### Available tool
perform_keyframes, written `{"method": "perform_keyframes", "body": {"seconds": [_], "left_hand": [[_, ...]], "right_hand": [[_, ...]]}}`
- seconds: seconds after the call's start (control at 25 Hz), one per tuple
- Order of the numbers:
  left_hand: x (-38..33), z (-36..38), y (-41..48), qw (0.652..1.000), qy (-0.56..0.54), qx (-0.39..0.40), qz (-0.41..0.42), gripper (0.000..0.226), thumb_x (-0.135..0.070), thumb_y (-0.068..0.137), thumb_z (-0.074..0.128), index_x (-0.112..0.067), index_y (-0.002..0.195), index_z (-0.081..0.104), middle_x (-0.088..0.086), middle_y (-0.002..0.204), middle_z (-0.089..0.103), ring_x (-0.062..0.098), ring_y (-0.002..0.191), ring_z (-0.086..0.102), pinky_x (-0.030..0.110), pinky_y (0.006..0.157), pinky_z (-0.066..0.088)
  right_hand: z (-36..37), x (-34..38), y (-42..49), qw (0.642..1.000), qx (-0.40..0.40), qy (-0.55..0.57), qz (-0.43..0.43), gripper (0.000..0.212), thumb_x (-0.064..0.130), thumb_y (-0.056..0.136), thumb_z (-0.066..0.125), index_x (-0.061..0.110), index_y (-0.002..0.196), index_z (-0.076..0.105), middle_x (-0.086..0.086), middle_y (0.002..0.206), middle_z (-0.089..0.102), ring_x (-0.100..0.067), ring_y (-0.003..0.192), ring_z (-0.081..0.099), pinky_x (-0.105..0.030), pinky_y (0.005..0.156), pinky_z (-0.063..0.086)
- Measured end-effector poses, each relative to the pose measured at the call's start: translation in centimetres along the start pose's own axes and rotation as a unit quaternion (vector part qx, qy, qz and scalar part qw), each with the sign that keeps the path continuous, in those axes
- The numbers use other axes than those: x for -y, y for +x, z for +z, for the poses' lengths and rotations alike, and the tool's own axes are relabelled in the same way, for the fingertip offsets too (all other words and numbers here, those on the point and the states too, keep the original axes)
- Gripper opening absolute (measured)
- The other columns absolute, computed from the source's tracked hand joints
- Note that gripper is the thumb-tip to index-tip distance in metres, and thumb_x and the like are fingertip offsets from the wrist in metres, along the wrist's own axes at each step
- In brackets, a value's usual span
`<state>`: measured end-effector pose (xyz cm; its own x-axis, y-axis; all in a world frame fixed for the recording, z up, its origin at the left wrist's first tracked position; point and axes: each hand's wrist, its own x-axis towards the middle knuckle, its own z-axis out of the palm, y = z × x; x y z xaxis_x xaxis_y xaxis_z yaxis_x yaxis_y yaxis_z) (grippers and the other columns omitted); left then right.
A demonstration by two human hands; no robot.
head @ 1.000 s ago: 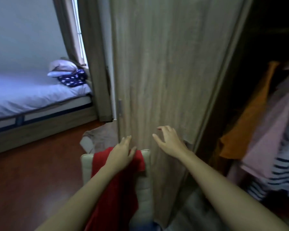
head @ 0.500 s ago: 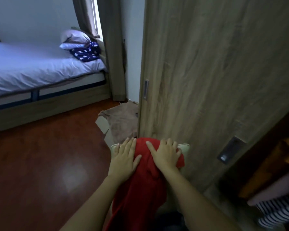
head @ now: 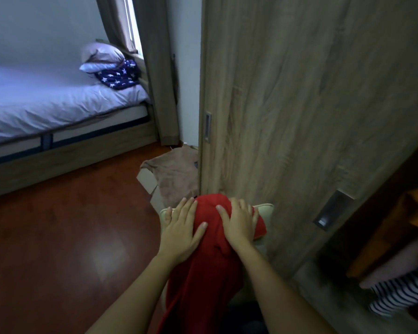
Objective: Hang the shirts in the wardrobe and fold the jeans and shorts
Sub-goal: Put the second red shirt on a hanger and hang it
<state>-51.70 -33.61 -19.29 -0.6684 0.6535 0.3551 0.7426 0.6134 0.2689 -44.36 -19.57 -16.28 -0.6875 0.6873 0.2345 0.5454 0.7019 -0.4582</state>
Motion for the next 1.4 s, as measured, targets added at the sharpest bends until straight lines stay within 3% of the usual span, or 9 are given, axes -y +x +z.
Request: {"method": "perform_keyframes", "body": {"seconds": [0.16,0.4,0.52,0.6,0.76,0.96,1.12,1.28,1.4], "left_hand": [[-1.0,-3.0,0.0,0.965,-0.243,-0.069,-0.065,0.048,-0.041,0.095,0.035,-0.013,0.129,0.052,-0.004,0.127,0.053,0.015,0.124,0.047,0.018,0.104,0.02],[-5.1,-6.2,1.7,0.876,-0.408,-0.167,-0.196,0.027,-0.019,0.098,0.046,-0.011,0.123,0.053,0.002,0.12,0.054,0.015,0.111,0.053,0.018,0.086,0.04],[-9.7,-7.1,3.5,0.845,-0.507,-0.104,-0.134,0.027,-0.016,0.093,0.051,-0.023,0.119,0.052,0.002,0.126,0.052,0.013,0.114,0.052,0.026,0.094,0.046],[-13.4,-7.6,4.0,0.821,-0.57,-0.017,-0.021,0.062,-0.009,0.076,0.055,-0.042,0.127,0.045,-0.002,0.142,0.041,0.006,0.125,0.045,0.036,0.103,0.041],[-21.7,-6.0,2.0,0.819,-0.517,0.167,0.184,0.096,-0.027,0.068,0.075,-0.072,0.13,0.016,-0.008,0.159,0.006,0.006,0.144,0.013,0.032,0.114,0.02],[-30.4,-4.8,0.0,0.776,-0.592,0.12,0.182,0.037,-0.028,0.066,0.056,-0.039,0.099,0.067,-0.018,0.104,0.068,-0.003,0.1,0.059,0.033,0.089,0.047],[-35.0,-10.6,0.5,0.742,-0.639,0.099,0.176,0.021,-0.018,0.064,0.061,-0.019,0.085,0.06,-0.017,0.075,0.069,-0.009,0.07,0.057,0.011,0.069,0.046],[-41.0,-17.1,-0.5,0.801,-0.533,0.089,0.258,0.022,-0.017,0.056,0.063,-0.025,0.076,0.06,-0.004,0.065,0.059,0.003,0.058,0.05,0.017,0.057,0.04],[-46.0,-18.4,-3.4,0.873,-0.358,0.092,0.319,0.019,-0.008,0.062,0.062,-0.023,0.073,0.063,-0.005,0.057,0.058,0.007,0.053,0.052,0.013,0.049,0.036]], "right_hand": [[-1.7,-0.8,-1.6,0.988,-0.049,0.141,0.025,0.044,0.04,0.09,0.047,0.006,0.117,0.058,-0.012,0.113,0.059,-0.029,0.11,0.054,-0.035,0.101,0.033],[-11.0,-3.8,-5.0,0.871,-0.157,0.463,0.033,0.013,0.032,0.085,0.054,0.023,0.095,0.053,-0.004,0.095,0.057,-0.011,0.09,0.056,-0.021,0.084,0.042],[-18.2,-5.8,-6.2,0.835,-0.132,0.533,-0.03,0.008,0.015,0.089,0.054,0.022,0.086,0.051,0.015,0.077,0.06,0.001,0.075,0.053,-0.012,0.074,0.042],[-22.6,-7.6,-7.3,0.819,-0.135,0.556,-0.051,0.014,0.007,0.092,0.049,0.017,0.083,0.048,0.017,0.071,0.057,0.002,0.07,0.05,-0.011,0.069,0.042],[-28.6,-11.3,-10.9,0.801,-0.192,0.565,-0.049,0.034,0.05,0.074,0.067,0.022,0.086,0.052,0.013,0.08,0.056,-0.002,0.079,0.05,-0.013,0.075,0.043],[-34.0,-16.9,-15.9,0.768,-0.262,0.585,-0.003,0.04,0.049,0.064,0.072,0.022,0.091,0.059,0.015,0.084,0.066,0.002,0.082,0.059,-0.011,0.079,0.046],[-37.3,-22.4,-19.9,0.765,-0.238,0.592,0.09,0.02,0.004,0.09,0.044,0.017,0.086,0.059,0.014,0.07,0.069,0.003,0.065,0.063,-0.011,0.066,0.049],[-36.7,-26.5,-21.9,0.874,-0.139,0.406,0.228,0.02,0.0,0.093,0.045,0.016,0.092,0.055,-0.007,0.093,0.059,-0.01,0.078,0.054,-0.016,0.068,0.042],[-37.5,-26.2,-23.7,0.873,-0.243,0.367,0.209,0.019,0.001,0.094,0.045,0.017,0.091,0.055,-0.004,0.086,0.055,-0.009,0.072,0.051,-0.008,0.062,0.041]]}}
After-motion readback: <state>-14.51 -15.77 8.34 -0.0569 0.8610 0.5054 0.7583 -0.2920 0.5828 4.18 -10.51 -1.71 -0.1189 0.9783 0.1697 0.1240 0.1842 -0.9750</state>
